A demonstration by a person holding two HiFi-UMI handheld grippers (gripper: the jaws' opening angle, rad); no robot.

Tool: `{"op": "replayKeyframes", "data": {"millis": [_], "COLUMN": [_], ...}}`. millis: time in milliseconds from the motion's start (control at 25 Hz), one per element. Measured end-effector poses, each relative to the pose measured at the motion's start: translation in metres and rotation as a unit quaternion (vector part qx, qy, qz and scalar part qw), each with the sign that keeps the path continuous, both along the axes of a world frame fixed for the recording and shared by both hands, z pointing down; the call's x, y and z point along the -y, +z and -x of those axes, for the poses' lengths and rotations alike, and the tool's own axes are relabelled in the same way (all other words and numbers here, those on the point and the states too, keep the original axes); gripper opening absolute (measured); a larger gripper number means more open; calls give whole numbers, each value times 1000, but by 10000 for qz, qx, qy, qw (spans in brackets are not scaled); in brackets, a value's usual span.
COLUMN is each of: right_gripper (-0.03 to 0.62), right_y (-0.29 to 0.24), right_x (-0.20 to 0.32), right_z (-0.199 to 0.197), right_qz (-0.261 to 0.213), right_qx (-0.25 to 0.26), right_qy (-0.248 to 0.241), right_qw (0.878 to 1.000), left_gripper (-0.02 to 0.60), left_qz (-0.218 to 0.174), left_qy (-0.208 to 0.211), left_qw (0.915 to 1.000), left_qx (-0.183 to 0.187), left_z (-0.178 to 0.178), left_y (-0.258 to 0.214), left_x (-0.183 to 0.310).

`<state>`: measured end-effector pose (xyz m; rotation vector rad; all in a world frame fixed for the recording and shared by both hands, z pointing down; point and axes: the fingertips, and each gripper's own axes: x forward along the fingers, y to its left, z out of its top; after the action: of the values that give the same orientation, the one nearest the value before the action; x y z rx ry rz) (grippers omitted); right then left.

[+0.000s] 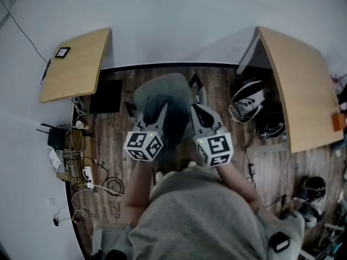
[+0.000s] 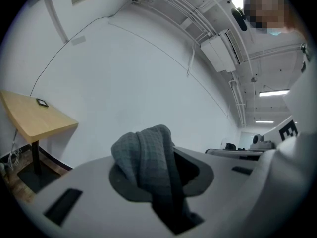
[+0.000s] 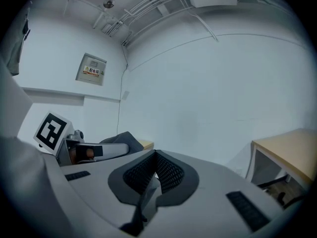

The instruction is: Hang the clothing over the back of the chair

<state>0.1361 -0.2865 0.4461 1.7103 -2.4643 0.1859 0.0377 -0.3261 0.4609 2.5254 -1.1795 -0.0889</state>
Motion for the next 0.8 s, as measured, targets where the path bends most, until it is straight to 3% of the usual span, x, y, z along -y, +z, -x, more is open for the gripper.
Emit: {"op": "replayKeyframes", "data": {"millis": [520,800], "right_gripper": [-2,-2], "right_y": [17,22], "right_x": [22,27], "right_z": [-1,10], "right_qz": [307,379], "right_qx": [63,96], "right_qy": [-459,-706], "right_qw": [9985,9967], "left_gripper": [94,95], "left_qz": [450,888], "left_qy": [-420,-537], "left_qw": [9975,9918], "left_qx": [340,747], "left_z": [-10,-7], "left_y": [57,102], "left_x": [52,66]}}
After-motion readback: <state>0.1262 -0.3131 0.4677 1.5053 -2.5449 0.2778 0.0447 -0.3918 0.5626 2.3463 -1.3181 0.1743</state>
